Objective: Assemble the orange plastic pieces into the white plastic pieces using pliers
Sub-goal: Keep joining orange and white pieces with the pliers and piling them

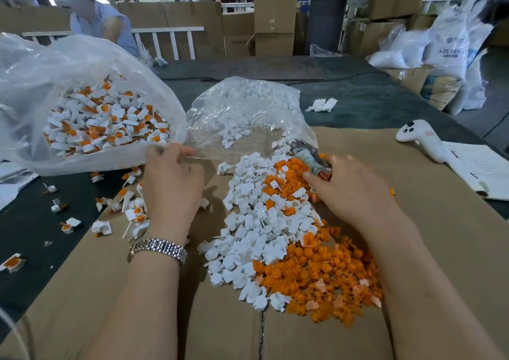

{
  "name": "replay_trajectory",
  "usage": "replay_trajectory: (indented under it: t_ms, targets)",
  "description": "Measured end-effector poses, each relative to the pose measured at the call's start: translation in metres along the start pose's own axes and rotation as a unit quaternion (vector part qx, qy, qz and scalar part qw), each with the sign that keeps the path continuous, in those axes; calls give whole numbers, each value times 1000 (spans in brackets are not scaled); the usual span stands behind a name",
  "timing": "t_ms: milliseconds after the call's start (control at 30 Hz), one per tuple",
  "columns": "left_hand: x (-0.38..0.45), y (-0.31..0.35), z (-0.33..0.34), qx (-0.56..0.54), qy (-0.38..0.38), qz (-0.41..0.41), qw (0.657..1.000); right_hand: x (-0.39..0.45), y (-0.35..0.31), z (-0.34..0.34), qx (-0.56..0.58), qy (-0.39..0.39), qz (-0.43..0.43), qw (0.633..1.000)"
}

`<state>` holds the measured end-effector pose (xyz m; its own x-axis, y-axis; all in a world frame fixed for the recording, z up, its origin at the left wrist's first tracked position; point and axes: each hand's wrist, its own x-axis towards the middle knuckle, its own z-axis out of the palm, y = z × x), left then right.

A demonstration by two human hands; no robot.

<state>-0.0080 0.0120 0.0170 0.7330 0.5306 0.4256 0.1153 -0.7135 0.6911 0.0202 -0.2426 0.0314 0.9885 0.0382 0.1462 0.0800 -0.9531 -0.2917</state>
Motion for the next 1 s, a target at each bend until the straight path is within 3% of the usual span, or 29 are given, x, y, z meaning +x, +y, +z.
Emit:
replay_trajectory:
  t_ms: [133, 233, 400, 633, 800, 1000]
  targets:
    - [-6, 6, -1, -34, -233, 42, 971, 4, 7, 3, -37, -1, 58, 998]
    - [-9, 7, 1, 37, -302, 78, 949, 6, 11, 7, -55, -14, 78, 995]
    - [-8, 5, 6, 77, -286, 63, 953, 6, 10, 14, -102, -44, 72, 991]
    - [-8, 5, 7, -11, -235, 40, 971, 8, 13, 16, -52, -77, 70, 993]
    - [-8, 7, 5, -84, -228, -28, 970, 8, 10, 5, 45, -2, -12, 999]
    - [-9, 10, 3, -205, -228, -99, 947, 1, 5, 2, -85, -29, -82, 993]
